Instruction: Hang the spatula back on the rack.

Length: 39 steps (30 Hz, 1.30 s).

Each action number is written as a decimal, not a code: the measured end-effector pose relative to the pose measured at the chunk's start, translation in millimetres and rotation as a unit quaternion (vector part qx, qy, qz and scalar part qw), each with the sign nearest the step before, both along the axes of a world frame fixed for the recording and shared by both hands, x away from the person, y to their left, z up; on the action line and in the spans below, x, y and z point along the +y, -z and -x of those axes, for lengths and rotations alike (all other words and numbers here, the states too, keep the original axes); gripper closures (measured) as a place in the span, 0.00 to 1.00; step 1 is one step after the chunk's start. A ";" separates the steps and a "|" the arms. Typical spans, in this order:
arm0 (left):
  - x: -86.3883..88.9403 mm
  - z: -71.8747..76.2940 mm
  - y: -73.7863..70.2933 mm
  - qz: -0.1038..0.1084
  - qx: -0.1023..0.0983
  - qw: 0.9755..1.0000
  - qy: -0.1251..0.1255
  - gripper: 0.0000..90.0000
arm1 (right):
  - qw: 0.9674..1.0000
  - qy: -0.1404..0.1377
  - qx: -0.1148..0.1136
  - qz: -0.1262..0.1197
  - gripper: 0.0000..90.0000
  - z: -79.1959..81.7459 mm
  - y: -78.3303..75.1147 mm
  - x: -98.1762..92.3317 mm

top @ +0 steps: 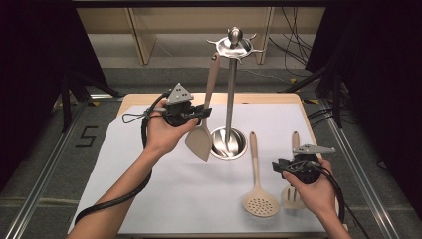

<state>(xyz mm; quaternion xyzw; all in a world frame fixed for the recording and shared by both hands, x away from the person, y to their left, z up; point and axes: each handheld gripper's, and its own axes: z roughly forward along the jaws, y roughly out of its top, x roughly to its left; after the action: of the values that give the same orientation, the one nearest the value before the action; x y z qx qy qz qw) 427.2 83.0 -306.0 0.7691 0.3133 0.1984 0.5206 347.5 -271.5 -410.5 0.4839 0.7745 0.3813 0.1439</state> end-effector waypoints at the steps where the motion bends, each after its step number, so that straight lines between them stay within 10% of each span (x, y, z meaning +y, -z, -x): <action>1: -1.0 -0.6 0.5 0.000 0.000 1.000 -0.002 0.86 | 1.000 0.000 0.000 0.000 0.75 -0.2 0.2 -0.1; 33: -5.5 -2.4 5.3 0.008 -0.011 1.000 -0.008 0.73 | 1.000 0.003 0.001 0.008 0.75 -0.1 0.8 -0.7; 39: 7.8 12.1 -7.1 0.011 -0.028 0.999 -0.012 0.86 | 1.000 0.010 0.009 -0.009 0.75 0.5 1.9 0.3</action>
<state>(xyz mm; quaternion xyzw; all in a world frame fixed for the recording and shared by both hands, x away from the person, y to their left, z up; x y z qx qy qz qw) 415.1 90.8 -298.9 0.7538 0.3095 0.2228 0.5351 347.0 -271.2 -412.4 0.4959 0.7677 0.3823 0.1362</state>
